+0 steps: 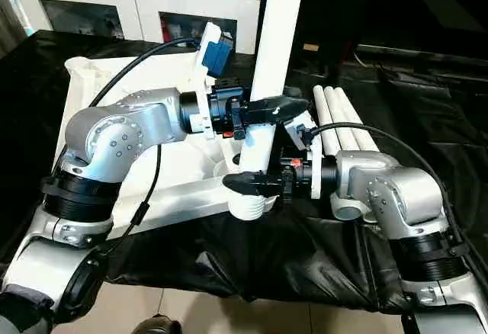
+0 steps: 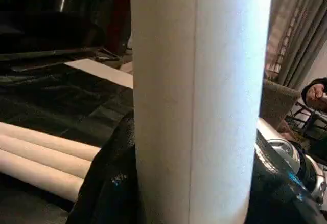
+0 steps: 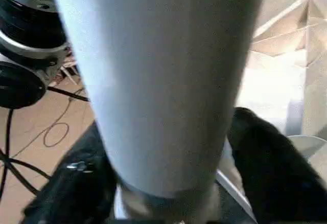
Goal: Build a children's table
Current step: Pick table leg
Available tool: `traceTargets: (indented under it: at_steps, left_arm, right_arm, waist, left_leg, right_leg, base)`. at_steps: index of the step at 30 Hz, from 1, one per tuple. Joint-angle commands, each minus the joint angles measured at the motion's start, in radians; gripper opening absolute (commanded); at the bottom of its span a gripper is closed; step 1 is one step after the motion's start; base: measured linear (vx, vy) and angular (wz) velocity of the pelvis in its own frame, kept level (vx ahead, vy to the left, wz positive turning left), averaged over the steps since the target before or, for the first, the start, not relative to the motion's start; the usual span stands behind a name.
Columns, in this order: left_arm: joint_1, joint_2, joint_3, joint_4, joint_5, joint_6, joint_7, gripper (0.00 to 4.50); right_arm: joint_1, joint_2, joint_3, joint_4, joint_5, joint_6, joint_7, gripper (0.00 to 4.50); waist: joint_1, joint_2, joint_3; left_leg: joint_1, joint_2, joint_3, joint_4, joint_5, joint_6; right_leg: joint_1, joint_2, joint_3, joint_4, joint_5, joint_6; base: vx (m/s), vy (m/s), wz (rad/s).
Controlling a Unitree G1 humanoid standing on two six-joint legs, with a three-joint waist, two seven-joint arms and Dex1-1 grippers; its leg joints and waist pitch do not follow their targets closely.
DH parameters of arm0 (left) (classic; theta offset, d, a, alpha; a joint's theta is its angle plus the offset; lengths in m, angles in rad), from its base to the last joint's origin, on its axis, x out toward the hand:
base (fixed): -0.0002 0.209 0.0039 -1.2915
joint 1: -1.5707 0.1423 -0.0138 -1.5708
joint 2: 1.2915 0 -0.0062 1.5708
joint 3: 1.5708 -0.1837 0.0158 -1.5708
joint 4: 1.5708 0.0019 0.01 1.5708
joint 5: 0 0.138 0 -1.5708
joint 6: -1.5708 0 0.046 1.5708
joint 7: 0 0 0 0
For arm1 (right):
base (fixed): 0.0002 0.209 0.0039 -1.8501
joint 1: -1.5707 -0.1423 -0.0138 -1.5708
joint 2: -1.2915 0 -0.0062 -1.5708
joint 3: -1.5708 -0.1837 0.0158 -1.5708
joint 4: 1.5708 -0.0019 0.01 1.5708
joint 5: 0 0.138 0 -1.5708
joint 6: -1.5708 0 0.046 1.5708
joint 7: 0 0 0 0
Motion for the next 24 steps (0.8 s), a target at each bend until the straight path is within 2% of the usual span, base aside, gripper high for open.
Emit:
traceTargets:
  at_steps: [1, 6, 8, 12, 13, 16, 18, 19, 21, 23, 24]
  left_arm:
    - [-0.027, -0.013, -0.027, -0.009, -0.011, 0.019, -0.023, 1.85]
    - [-0.027, -0.012, -0.027, -0.011, -0.012, 0.023, -0.026, 1.85]
    - [-0.027, -0.012, -0.027, -0.009, -0.012, 0.025, -0.026, 1.85]
    - [-0.030, -0.011, -0.027, -0.006, -0.008, 0.025, -0.024, 1.85]
    - [-0.031, -0.010, -0.028, -0.006, -0.005, 0.023, -0.023, 2.41]
    - [-0.036, -0.017, -0.015, 0.005, -0.016, 0.038, -0.013, 2.57]
    - [-0.043, -0.047, 0.039, 0.016, -0.035, -0.001, 0.015, 2.76]
    - [-0.043, -0.047, 0.039, 0.016, -0.035, -0.001, 0.015, 2.76]
    - [-0.048, -0.080, 0.097, 0.027, -0.064, -0.055, 0.033, 2.98]
    - [-0.068, -0.136, 0.202, 0.045, -0.126, -0.131, 0.091, 3.12]
    - [-0.077, -0.150, 0.233, 0.056, -0.141, -0.149, 0.119, 3.16]
  right_arm:
    - [-0.008, 0.000, 0.002, 0.008, -0.007, -0.006, -0.013, 2.79]
    - [-0.010, 0.004, -0.002, 0.011, -0.004, -0.003, -0.012, 2.44]
    - [-0.010, 0.005, -0.003, 0.013, -0.002, -0.002, -0.010, 2.14]
    - [-0.010, 0.007, -0.004, 0.015, -0.003, -0.001, -0.009, 2.00]
    - [-0.010, 0.007, -0.005, 0.015, -0.003, -0.001, -0.009, 1.97]
    - [-0.008, 0.010, -0.006, 0.016, -0.005, -0.003, -0.011, 1.95]
    - [-0.002, 0.021, -0.012, 0.016, -0.003, -0.008, -0.022, 1.93]
    - [-0.002, 0.021, -0.012, 0.016, -0.003, -0.008, -0.022, 1.93]
    - [0.001, 0.027, -0.015, 0.017, -0.004, -0.012, -0.028, 1.92]
    - [0.003, 0.037, -0.025, 0.018, 0.002, -0.015, -0.038, 1.91]
    - [0.002, 0.041, -0.028, 0.020, 0.003, -0.018, -0.040, 1.91]
  waist:
    - [0.002, -0.010, -0.079]
    - [0.003, -0.010, -0.080]
    - [0.003, -0.010, -0.079]
    - [0.004, -0.009, -0.080]
    - [0.004, -0.009, -0.080]
    - [0.004, -0.008, -0.080]
    - [0.004, -0.004, -0.080]
    - [0.005, -0.006, -0.079]
    - [0.006, -0.001, -0.080]
    - [0.008, -0.003, -0.081]
    - [0.010, 0.003, -0.082]
  left_leg:
    - [0.024, 0.046, -0.010, -0.065, -0.129, 0.014]
    - [0.024, 0.045, -0.010, -0.064, -0.127, 0.014]
    - [0.025, 0.046, -0.010, -0.064, -0.131, 0.013]
    - [0.025, 0.045, -0.010, -0.065, -0.131, 0.010]
    - [0.025, 0.045, -0.010, -0.065, -0.129, 0.010]
    - [0.024, 0.045, -0.010, -0.064, -0.125, 0.011]
    - [0.024, 0.044, -0.010, -0.064, -0.127, 0.010]
    - [0.024, 0.044, -0.010, -0.064, -0.131, 0.010]
    - [0.023, 0.044, -0.011, -0.064, -0.139, 0.008]
    - [0.022, 0.045, -0.012, -0.063, -0.145, 0.007]
    - [0.022, 0.044, -0.013, -0.062, -0.155, 0.005]
  right_leg:
    - [0.046, -0.053, 0.031, -0.063, -0.083, -0.263]
    - [0.047, -0.053, 0.031, -0.062, -0.072, -0.265]
    - [0.046, -0.053, 0.031, -0.063, -0.079, -0.265]
    - [0.046, -0.052, 0.031, -0.063, -0.083, -0.262]
    - [0.046, -0.052, 0.031, -0.063, -0.077, -0.262]
    - [0.046, -0.052, 0.031, -0.062, -0.069, -0.264]
    - [0.046, -0.052, 0.031, -0.063, -0.066, -0.269]
    - [0.047, -0.053, 0.031, -0.064, -0.067, -0.271]
    - [0.048, -0.053, 0.031, -0.065, -0.060, -0.276]
    - [0.051, -0.055, 0.030, -0.064, -0.045, -0.287]
    - [0.052, -0.055, 0.030, -0.063, -0.036, -0.294]
  base:
    - [0.000, 0.000, 0.00]
    - [0.000, 0.000, 0.00]
    - [0.000, 0.000, 0.00]
    - [0.000, 0.000, 0.00]
    - [0.000, 0.000, 0.00]
    - [0.000, 0.000, 0.00]
    - [0.000, 0.000, 0.00]
    - [0.000, 0.000, 0.00]
    - [0.000, 0.000, 0.00]
    - [0.000, 0.000, 0.00]
    - [0.000, 0.000, 0.00]
